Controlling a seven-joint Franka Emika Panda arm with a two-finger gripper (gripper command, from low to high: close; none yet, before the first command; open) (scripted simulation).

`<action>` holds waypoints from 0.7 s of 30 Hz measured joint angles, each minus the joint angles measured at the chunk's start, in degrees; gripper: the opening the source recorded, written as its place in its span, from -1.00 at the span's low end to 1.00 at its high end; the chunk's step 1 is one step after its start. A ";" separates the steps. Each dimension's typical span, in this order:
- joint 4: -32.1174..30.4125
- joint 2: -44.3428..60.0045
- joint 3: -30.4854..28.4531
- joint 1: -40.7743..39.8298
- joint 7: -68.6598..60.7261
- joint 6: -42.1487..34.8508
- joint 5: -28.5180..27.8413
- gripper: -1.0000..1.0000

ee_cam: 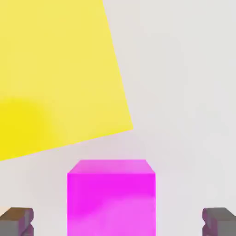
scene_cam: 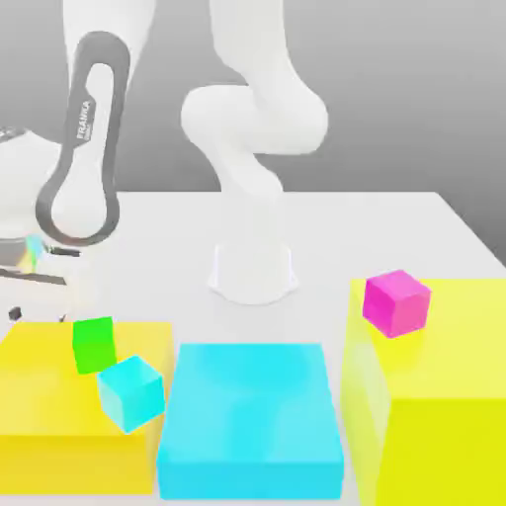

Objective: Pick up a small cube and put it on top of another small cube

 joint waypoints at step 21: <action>-1.51 -4.22 -4.46 2.54 6.68 -1.99 -9.09 -1.00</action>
